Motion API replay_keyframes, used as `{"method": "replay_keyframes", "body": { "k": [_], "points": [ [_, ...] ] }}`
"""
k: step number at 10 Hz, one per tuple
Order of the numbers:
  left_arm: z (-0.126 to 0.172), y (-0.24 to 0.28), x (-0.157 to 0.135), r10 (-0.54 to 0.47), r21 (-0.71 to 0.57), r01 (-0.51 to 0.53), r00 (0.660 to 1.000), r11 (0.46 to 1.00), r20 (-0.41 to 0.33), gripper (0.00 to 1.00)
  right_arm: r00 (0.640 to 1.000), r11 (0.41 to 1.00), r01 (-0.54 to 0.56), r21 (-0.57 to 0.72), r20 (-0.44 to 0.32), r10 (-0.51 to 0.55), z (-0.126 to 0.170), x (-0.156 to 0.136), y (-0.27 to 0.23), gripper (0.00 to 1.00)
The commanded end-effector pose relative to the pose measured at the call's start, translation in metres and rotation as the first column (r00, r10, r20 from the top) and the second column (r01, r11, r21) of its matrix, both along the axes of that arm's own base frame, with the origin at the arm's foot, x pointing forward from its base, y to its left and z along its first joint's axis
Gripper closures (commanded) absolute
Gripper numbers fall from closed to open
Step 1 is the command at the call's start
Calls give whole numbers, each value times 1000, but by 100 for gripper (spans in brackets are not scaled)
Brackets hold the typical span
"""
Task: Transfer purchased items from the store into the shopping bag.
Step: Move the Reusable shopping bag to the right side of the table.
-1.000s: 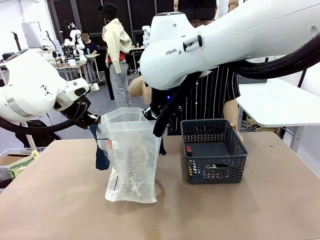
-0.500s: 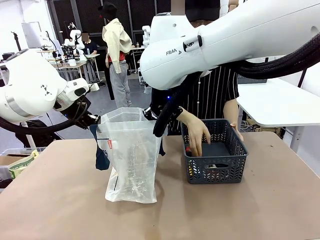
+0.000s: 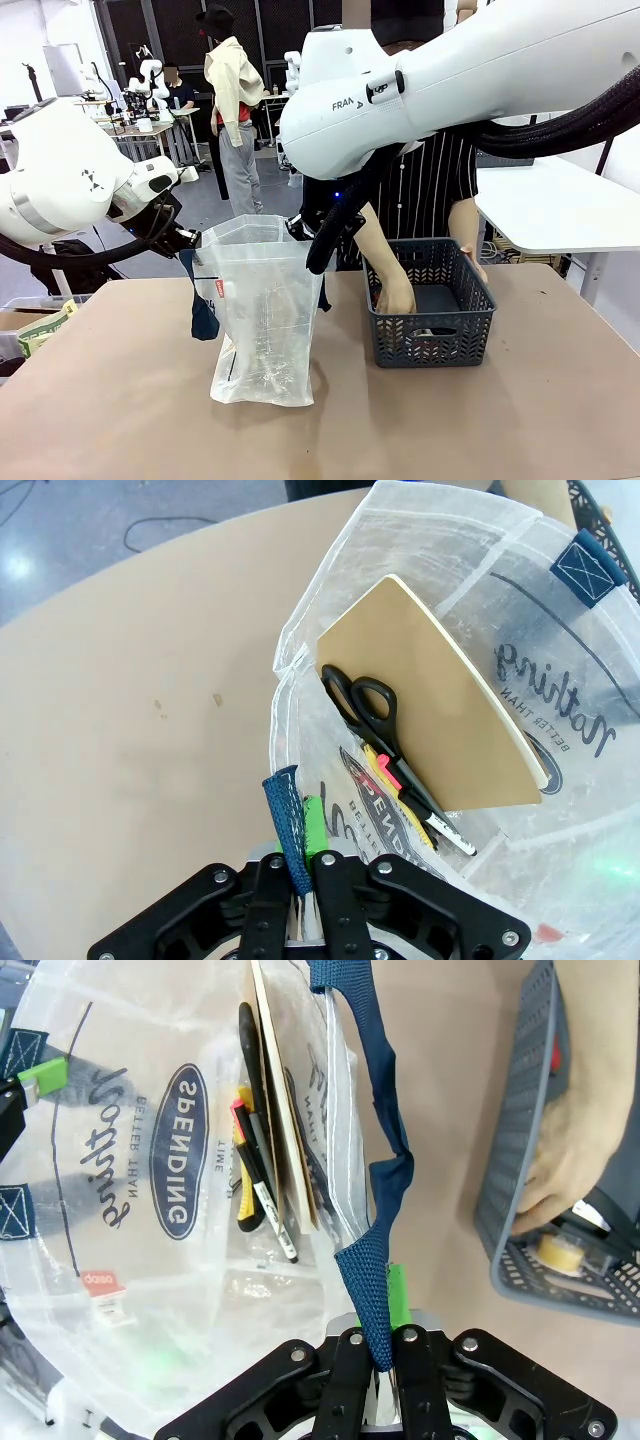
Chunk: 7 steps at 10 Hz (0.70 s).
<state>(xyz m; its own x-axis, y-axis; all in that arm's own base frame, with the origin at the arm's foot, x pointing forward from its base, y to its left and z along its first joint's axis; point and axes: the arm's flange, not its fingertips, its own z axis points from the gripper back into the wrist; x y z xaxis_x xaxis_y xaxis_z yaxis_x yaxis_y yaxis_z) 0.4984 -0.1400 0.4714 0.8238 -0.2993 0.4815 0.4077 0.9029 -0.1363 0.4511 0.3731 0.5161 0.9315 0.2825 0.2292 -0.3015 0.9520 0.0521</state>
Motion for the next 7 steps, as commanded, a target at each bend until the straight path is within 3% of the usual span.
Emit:
{"method": "replay_keyframes", "body": {
  "k": [1,7],
  "points": [
    [2,2,3,1,2,-1,1000,1000,-5,100,1000,1000,3,0,3,-3,2,-1,-2,100],
    [2,2,3,1,2,-1,1000,1000,-5,100,1000,1000,3,0,3,-3,2,-1,-2,100]
  ]
}}
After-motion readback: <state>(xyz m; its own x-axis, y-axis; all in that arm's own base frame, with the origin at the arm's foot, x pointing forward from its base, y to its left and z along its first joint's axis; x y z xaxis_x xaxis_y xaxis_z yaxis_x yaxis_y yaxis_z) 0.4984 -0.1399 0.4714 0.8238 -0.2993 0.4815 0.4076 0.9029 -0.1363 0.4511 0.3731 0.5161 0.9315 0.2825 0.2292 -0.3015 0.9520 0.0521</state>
